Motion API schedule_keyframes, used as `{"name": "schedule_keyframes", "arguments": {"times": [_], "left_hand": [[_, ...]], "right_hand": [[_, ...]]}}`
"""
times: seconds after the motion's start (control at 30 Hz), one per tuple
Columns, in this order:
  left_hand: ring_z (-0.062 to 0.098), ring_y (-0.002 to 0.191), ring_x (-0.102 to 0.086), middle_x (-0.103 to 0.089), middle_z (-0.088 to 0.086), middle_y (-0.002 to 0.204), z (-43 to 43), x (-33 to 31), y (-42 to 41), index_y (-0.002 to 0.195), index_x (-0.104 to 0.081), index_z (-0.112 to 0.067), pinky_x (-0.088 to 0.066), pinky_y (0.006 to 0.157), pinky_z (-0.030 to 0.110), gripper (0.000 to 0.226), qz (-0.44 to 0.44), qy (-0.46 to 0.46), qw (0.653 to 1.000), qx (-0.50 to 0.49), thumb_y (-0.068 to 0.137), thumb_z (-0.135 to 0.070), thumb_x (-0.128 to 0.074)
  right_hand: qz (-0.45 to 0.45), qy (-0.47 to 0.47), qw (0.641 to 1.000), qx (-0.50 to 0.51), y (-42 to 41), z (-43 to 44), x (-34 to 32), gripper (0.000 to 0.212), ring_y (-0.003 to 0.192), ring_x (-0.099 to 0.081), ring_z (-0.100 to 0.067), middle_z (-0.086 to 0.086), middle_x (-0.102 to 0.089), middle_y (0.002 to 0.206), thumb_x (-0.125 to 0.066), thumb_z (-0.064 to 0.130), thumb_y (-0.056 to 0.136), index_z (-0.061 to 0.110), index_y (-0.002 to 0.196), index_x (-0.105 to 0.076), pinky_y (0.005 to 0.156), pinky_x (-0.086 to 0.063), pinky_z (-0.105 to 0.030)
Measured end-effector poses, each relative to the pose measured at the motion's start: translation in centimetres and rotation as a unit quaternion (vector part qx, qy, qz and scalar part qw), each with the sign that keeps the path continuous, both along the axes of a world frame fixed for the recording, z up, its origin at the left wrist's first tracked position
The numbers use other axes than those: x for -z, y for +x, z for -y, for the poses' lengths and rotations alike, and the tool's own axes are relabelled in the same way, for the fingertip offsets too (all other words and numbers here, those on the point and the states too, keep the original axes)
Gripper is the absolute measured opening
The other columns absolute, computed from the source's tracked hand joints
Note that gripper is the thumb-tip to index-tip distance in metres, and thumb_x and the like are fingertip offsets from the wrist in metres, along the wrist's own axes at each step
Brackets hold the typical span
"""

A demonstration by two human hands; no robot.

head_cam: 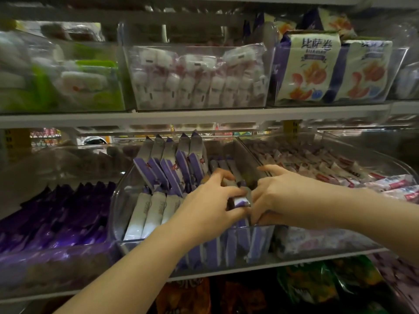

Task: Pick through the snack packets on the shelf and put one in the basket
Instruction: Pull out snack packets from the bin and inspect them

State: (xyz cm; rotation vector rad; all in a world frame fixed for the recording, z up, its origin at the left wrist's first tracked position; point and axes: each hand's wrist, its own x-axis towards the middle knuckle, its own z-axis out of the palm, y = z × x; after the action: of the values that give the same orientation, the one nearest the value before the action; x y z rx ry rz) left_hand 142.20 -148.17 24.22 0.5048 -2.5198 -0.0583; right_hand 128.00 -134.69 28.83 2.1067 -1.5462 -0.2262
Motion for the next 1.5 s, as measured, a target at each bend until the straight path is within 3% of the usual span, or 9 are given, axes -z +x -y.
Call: {"name": "schedule_keyframes", "arguments": {"times": [0.3, 0.6, 0.83, 0.9, 1.07, 1.2, 1.3, 1.4, 1.5], "left_hand": [[0.002, 0.13, -0.037, -0.042, -0.014, 0.147, 0.4, -0.2, 1.1, 0.145, -0.04, -0.036, -0.028, 0.092, 0.012, 0.053, 0.101, 0.056, 0.992, 0.059, 0.097, -0.058, -0.038], [0.011, 0.143, -0.026, -0.03, -0.007, 0.158, -0.6, -0.5, 1.4, 0.152, -0.028, -0.033, -0.019, 0.103, 0.018, 0.051, 0.139, 0.085, 0.986, 0.034, 0.103, -0.049, -0.028], [0.015, 0.144, -0.025, -0.032, -0.009, 0.157, -0.7, -0.3, 1.0, 0.146, -0.041, -0.031, -0.017, 0.115, 0.032, 0.046, 0.165, 0.05, 0.985, 0.012, 0.104, -0.044, -0.027], [0.016, 0.137, -0.036, -0.043, -0.008, 0.149, -1.0, -0.3, 1.2, 0.14, -0.05, -0.029, -0.025, 0.116, 0.038, 0.043, 0.134, 0.044, 0.99, 0.008, 0.104, -0.044, -0.029], [0.005, 0.098, -0.063, -0.071, -0.005, 0.106, -2.4, 0.1, 3.0, 0.1, -0.075, -0.026, -0.049, 0.087, 0.023, 0.046, -0.142, 0.144, 0.978, 0.057, 0.103, -0.046, -0.033], [0.021, 0.09, -0.068, -0.074, 0.003, 0.094, -3.0, 0.4, 4.4, 0.089, -0.07, -0.03, -0.055, 0.08, 0.041, 0.048, -0.215, 0.246, 0.94, 0.096, 0.093, -0.064, -0.036], [0.002, 0.079, -0.069, -0.073, -0.021, 0.09, -3.0, 0.8, 5.0, 0.106, -0.065, -0.036, -0.057, 0.068, 0.029, 0.016, -0.278, 0.347, 0.886, 0.134, 0.093, -0.041, -0.06], [0.013, 0.089, -0.072, -0.07, -0.002, 0.113, -2.4, 1.5, 6.6, 0.108, -0.063, -0.035, -0.057, 0.067, 0.029, 0.041, -0.362, 0.393, 0.832, 0.151, 0.07, -0.034, -0.078], [0.012, 0.099, -0.07, -0.066, 0.001, 0.119, -2.4, 2.3, 9.1, 0.112, -0.062, -0.037, -0.057, 0.074, 0.026, 0.055, -0.382, 0.345, 0.845, 0.145, 0.064, -0.032, -0.087]], "right_hand": [[0.056, -0.163, 0.981, -0.092, -0.9, -0.3, 2.1, 0.008, 0.093, -0.062, -0.021, 0.007, -0.067, 0.094, -0.065, 0.027, 0.085, 0.027, 0.091, -0.071, 0.086, -0.047, -0.034], [0.109, -0.266, 0.956, -0.065, -0.2, 0.4, 3.0, 0.013, 0.097, -0.06, -0.027, 0.003, -0.071, 0.092, -0.075, 0.011, 0.081, 0.018, 0.092, -0.072, 0.079, -0.047, -0.041], [0.292, -0.37, 0.881, -0.034, 0.3, -0.1, 0.0, 0.01, 0.073, -0.058, -0.02, 0.006, -0.059, 0.08, -0.047, 0.017, 0.098, 0.016, 0.099, -0.058, 0.065, -0.05, -0.035], [0.331, -0.409, 0.849, -0.047, 0.9, -0.6, 0.4, 0.009, 0.068, -0.06, -0.021, 0.0, -0.063, 0.079, -0.044, 0.015, 0.101, 0.013, 0.1, -0.053, 0.064, -0.051, -0.041], [0.415, -0.526, 0.732, -0.123, 2.8, -2.5, 2.2, 0.006, 0.063, -0.057, -0.007, 0.004, -0.058, 0.075, -0.043, 0.013, 0.1, 0.018, 0.099, -0.046, 0.054, -0.041, -0.014], [0.509, -0.56, 0.637, -0.147, 4.6, -2.2, 5.3, 0.009, 0.075, -0.056, 0.006, 0.019, -0.055, 0.085, -0.042, 0.015, 0.1, 0.022, 0.098, -0.047, 0.065, -0.043, -0.016], [0.556, -0.514, 0.62, -0.206, 6.5, -1.6, 7.7, 0.023, 0.088, -0.06, 0.007, 0.019, -0.063, 0.095, -0.041, 0.013, 0.1, 0.034, 0.098, -0.048, 0.075, -0.047, -0.012], [0.633, -0.417, 0.603, -0.25, 7.5, -1.5, 9.4, 0.021, 0.091, -0.065, -0.006, 0.013, -0.069, 0.102, -0.042, 0.021, 0.096, 0.038, 0.092, -0.054, 0.078, -0.051, -0.022], [0.713, -0.319, 0.573, -0.249, 7.9, -1.9, 10.4, 0.023, 0.087, -0.067, -0.022, -0.004, -0.071, 0.099, -0.04, 0.033, 0.087, 0.033, 0.079, -0.062, 0.076, -0.053, -0.036]]}}
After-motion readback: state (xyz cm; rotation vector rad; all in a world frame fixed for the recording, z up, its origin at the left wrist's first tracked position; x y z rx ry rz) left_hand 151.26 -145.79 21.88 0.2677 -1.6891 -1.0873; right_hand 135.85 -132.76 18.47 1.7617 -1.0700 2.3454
